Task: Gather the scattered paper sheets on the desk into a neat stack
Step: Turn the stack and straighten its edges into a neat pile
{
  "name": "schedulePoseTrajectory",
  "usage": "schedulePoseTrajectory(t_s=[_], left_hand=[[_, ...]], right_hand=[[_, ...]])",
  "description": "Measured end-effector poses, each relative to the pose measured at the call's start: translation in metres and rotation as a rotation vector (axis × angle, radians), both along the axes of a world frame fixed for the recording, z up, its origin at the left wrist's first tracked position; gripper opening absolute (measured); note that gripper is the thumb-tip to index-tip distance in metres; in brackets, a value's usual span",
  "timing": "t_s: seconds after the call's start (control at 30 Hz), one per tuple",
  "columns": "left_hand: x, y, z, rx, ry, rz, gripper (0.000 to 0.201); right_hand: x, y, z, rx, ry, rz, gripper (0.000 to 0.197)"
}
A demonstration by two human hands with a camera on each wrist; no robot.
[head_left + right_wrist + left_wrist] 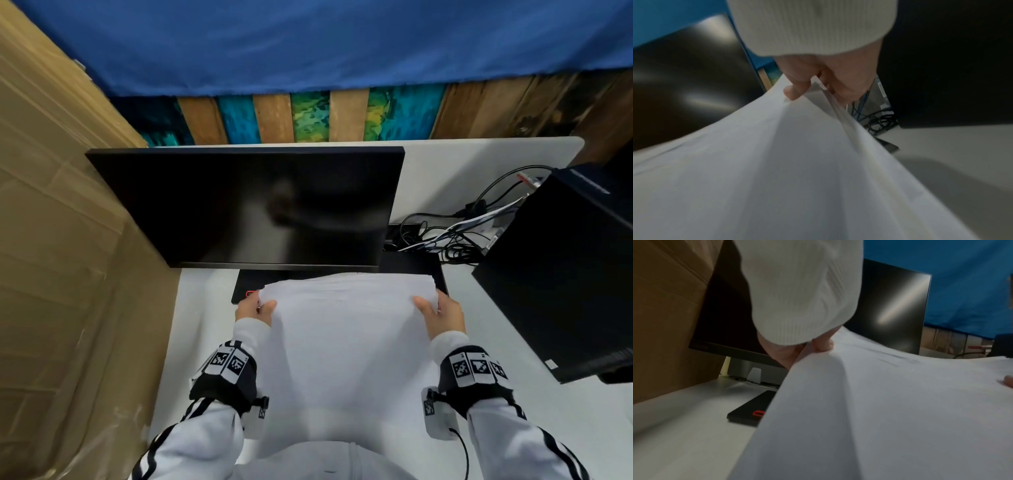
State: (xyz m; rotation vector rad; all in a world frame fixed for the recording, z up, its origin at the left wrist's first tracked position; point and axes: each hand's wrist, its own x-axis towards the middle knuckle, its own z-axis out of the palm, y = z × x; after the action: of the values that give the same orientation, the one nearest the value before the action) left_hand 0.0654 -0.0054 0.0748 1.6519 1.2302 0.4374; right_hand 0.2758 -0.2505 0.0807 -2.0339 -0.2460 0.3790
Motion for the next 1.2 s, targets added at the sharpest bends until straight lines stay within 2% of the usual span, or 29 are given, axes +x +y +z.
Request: schedulePoseTrajectory(t_s=[0.07, 0.13, 0.2, 0.33, 0.4, 0.43, 0.47, 0.57, 0.6, 0.67, 0.73, 0.77, 0.83, 0.9, 0.93, 1.03, 1.13, 1.2], left_hand=[[-0.005, -0.006, -0.008, -0.032, 0.086, 0.010, 0.027], [-0.012, -0.010, -0.018, -0.071, 0.163, 0.013, 0.016], [-0.024, -0.013, -0.033, -0.094, 0.269, 0.031, 0.041], [-0.045, -0.020, -0.055, -0.216, 0.326, 0.047, 0.045], [-0.049, -0.023, -0.056, -0.293, 0.343, 0.036, 0.040], [-0.049, -0.024, -0.055, -0.332, 0.336, 0.013, 0.029], [-0.047, -0.024, -0.051, -0.359, 0.337, -0.019, 0.020], [-0.039, -0.019, -0.043, -0.305, 0.334, -0.046, 0.040], [-0.034, -0.018, -0.035, -0.257, 0.330, -0.029, 0.045], [-0.019, -0.018, -0.014, -0.036, 0.323, -0.036, 0.058], [0.000, -0.022, 0.015, 0.230, 0.286, -0.232, 0.070], [0.011, -0.027, 0.031, 0.269, 0.221, -0.369, 0.071], [0.031, -0.038, 0.063, 0.156, 0.091, -0.555, 0.059], [0.049, -0.048, 0.088, 0.040, 0.011, -0.577, 0.020], [0.055, -0.049, 0.099, 0.021, -0.006, -0.561, 0.009], [0.055, -0.046, 0.115, -0.007, -0.185, -0.470, 0.017], [0.046, -0.036, 0.118, -0.087, -0.369, -0.313, 0.022], [0.043, -0.035, 0.121, -0.112, -0.457, -0.267, 0.016]], right_hand=[[-0.005, -0.006, -0.015, -0.082, 0.050, -0.005, 0.026], [-0.013, -0.012, -0.030, -0.119, 0.126, 0.001, 0.030], [-0.022, -0.019, -0.047, -0.221, 0.218, 0.047, 0.038], [-0.039, -0.033, -0.080, -0.395, 0.486, 0.351, 0.050], [-0.044, -0.036, -0.087, -0.493, 0.488, 0.472, 0.049], [-0.044, -0.035, -0.088, -0.520, 0.441, 0.492, 0.049], [-0.044, -0.032, -0.083, -0.531, 0.384, 0.473, 0.047], [-0.032, -0.020, -0.061, -0.428, 0.240, 0.312, 0.034], [-0.027, -0.016, -0.049, -0.370, 0.200, 0.262, 0.027], [-0.019, -0.006, -0.016, -0.292, 0.094, 0.239, 0.016], [-0.014, 0.009, 0.022, -0.275, -0.057, 0.313, 0.022], [-0.014, 0.017, 0.044, -0.280, -0.158, 0.370, 0.026], [-0.019, 0.033, 0.088, -0.274, -0.348, 0.479, 0.030], [-0.024, 0.041, 0.126, -0.247, -0.465, 0.556, 0.032], [-0.023, 0.040, 0.140, -0.228, -0.474, 0.558, 0.032], [-0.009, 0.023, 0.162, -0.138, -0.362, 0.466, 0.033], [0.007, 0.003, 0.158, 0.056, -0.248, 0.336, 0.012], [0.003, 0.002, 0.153, 0.248, -0.109, 0.321, 0.028]])
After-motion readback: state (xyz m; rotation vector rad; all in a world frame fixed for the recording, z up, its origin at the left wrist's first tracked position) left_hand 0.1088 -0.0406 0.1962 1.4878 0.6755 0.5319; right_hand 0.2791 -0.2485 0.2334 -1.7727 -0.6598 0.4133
